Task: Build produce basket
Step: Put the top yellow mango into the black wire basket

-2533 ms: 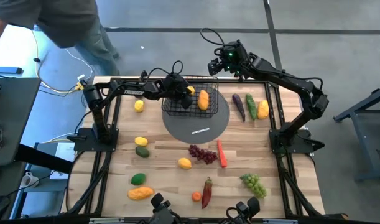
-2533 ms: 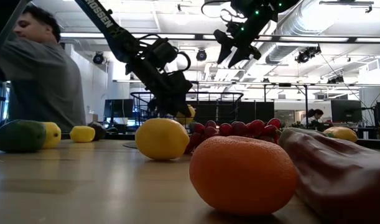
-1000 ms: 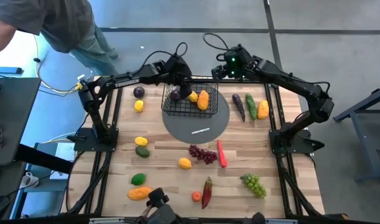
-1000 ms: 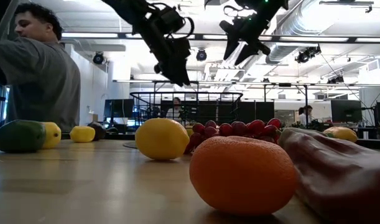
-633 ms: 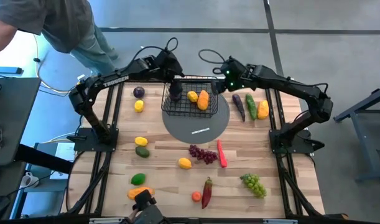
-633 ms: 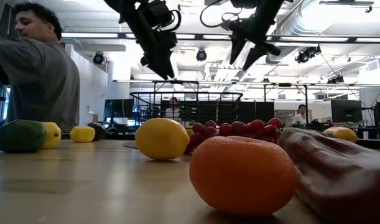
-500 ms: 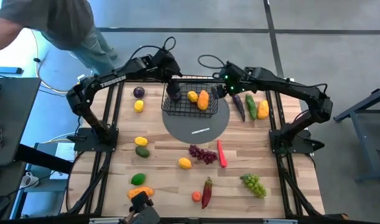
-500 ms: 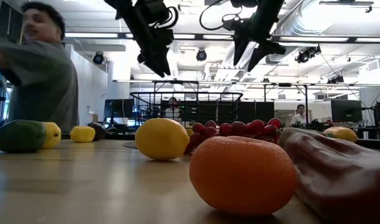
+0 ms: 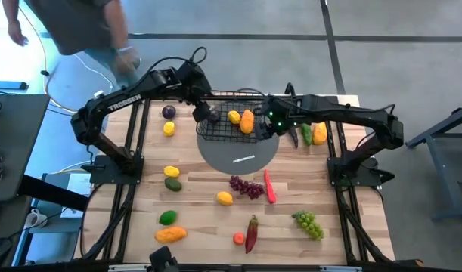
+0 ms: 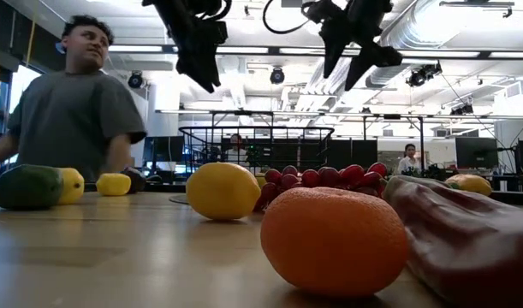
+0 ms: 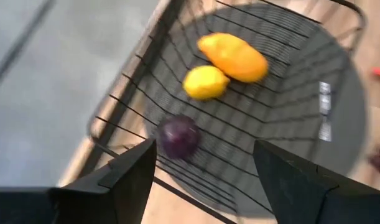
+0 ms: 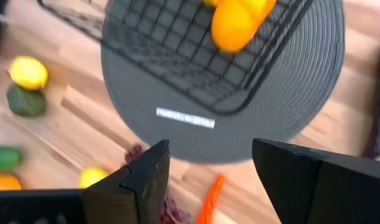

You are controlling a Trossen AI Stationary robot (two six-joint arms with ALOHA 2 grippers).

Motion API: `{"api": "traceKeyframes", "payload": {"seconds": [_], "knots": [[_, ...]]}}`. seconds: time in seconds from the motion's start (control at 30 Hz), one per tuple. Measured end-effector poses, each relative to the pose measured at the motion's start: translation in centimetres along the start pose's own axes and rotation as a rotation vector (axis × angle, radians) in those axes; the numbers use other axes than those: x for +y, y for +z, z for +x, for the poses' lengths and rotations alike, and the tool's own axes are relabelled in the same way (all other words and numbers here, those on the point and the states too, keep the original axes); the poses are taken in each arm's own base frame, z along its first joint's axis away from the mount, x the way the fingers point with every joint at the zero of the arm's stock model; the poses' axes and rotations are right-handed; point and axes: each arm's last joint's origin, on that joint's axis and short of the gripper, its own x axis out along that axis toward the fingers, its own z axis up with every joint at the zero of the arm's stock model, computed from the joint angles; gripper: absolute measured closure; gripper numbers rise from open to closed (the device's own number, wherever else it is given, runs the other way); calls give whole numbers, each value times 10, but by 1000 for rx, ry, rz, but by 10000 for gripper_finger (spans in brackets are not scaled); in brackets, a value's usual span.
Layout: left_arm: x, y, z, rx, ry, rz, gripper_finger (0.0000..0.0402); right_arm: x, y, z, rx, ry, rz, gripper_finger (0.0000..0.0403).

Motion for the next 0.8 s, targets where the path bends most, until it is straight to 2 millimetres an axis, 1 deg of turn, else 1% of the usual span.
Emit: {"api": "traceKeyframes", "payload": {"seconds": [0.13,0.23,0.43,0.6,0.8], "knots": [[-9,-4,-8,22,-47,-36,144,2,-14,-1,62,-49,-40,192],[-16,-8,-11,60,-80,-30,144,2,-24,-2,106,-91,-64,192],[-23,-12,-13,89,-97,4,144,-6,-36,-3,150,-222,-107,192],[-23,-11,-13,88,-95,22,144,-19,-37,-3,183,-339,-155,187],[-22,-13,-13,98,-98,60,144,-36,-24,-4,208,-404,-118,166]]}}
